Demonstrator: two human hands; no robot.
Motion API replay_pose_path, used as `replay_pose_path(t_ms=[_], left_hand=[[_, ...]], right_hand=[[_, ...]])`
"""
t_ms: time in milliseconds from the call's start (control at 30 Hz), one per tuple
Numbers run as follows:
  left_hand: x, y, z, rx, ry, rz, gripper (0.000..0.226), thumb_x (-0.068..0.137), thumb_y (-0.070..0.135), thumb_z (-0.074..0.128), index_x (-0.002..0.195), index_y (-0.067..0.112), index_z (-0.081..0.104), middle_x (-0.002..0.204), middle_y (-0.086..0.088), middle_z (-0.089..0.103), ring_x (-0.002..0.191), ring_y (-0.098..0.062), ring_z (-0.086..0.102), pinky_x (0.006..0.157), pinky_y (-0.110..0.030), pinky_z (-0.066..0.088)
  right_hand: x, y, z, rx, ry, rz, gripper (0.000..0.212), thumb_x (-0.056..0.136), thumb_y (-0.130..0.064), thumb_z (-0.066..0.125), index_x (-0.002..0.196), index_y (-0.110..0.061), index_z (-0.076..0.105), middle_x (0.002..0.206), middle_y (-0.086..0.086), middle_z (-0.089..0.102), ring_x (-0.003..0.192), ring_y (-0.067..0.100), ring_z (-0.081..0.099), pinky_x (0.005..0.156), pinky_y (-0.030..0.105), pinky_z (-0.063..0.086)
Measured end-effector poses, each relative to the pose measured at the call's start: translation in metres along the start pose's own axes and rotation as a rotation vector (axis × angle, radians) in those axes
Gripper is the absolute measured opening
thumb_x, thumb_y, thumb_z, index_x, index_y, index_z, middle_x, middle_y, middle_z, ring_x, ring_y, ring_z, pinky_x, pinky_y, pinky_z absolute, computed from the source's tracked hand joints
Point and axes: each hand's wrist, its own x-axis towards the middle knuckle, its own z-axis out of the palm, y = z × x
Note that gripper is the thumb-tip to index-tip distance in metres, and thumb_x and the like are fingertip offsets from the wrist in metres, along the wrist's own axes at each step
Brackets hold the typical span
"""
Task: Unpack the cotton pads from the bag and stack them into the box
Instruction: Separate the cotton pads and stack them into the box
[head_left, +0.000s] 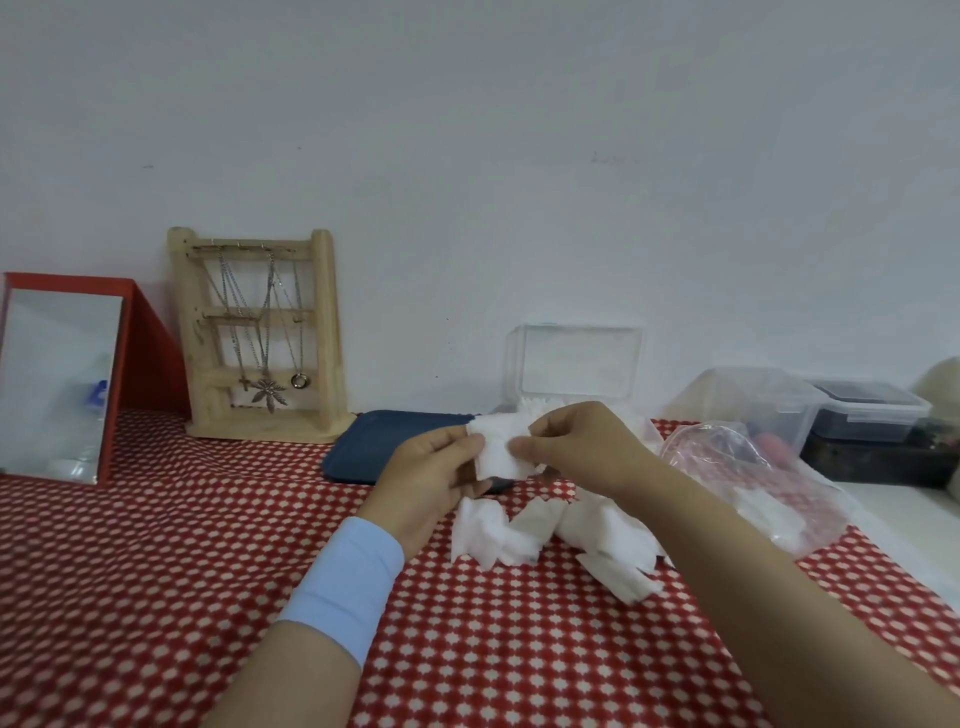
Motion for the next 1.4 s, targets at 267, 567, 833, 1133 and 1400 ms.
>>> replay_pose_path(t_ms=[267,567,833,1133,1400], left_hand=[[-0.001,0.005,-0.020,-0.044,0.193,0.004,0.012,0.103,0.012,0.056,0.109,0.009,0.066,0.117,-0.017,0.071,0.102,-0.029,0.072,0.066,-0.029,0.061],[-0.001,0.003,-0.017,0.320,0.282,0.187,0.018,0.101,0.011,0.059,0.092,0.017,0.073,0.102,-0.006,0.076,0.098,-0.023,0.072,0.083,-0.039,0.063],[-0.012,0.008,0.003,0.280,0.074,0.074,0.011,0.097,0.014,0.067,0.095,0.013,0.078,0.100,-0.010,0.078,0.091,-0.023,0.077,0.066,-0.028,0.062],[-0.014,0.007,0.007,0.201,-0.058,0.016,0.022,0.099,0.015,0.064,0.114,0.001,0.072,0.103,-0.017,0.078,0.096,-0.028,0.077,0.079,-0.037,0.064],[-0.017,0.008,0.006,0.180,-0.165,0.018,0.030,0.090,0.003,0.071,0.120,0.004,0.069,0.108,-0.012,0.078,0.101,-0.025,0.076,0.084,-0.032,0.063]], right_hand=[[-0.010,-0.001,0.036,-0.510,-0.195,-0.152,0.037,0.091,-0.052,0.062,0.100,-0.018,0.074,0.097,-0.002,0.073,0.086,0.011,0.065,0.084,0.034,0.056],[-0.008,-0.004,0.022,-0.106,-0.145,-0.118,0.012,0.081,-0.019,0.083,0.088,-0.013,0.075,0.085,0.000,0.075,0.079,0.015,0.072,0.072,0.021,0.058],[-0.005,-0.003,-0.001,0.071,-0.128,-0.128,0.010,0.091,-0.011,0.074,0.089,-0.017,0.081,0.088,-0.001,0.079,0.074,0.006,0.070,0.069,0.020,0.057],[-0.001,-0.006,-0.001,-0.038,-0.016,-0.225,0.006,0.084,-0.008,0.079,0.087,-0.013,0.080,0.079,-0.006,0.077,0.065,-0.002,0.068,0.058,0.011,0.050],[-0.001,-0.005,0.002,-0.113,0.047,-0.190,0.012,0.086,-0.028,0.078,0.097,-0.023,0.076,0.089,-0.013,0.073,0.077,-0.002,0.067,0.067,0.014,0.048]])
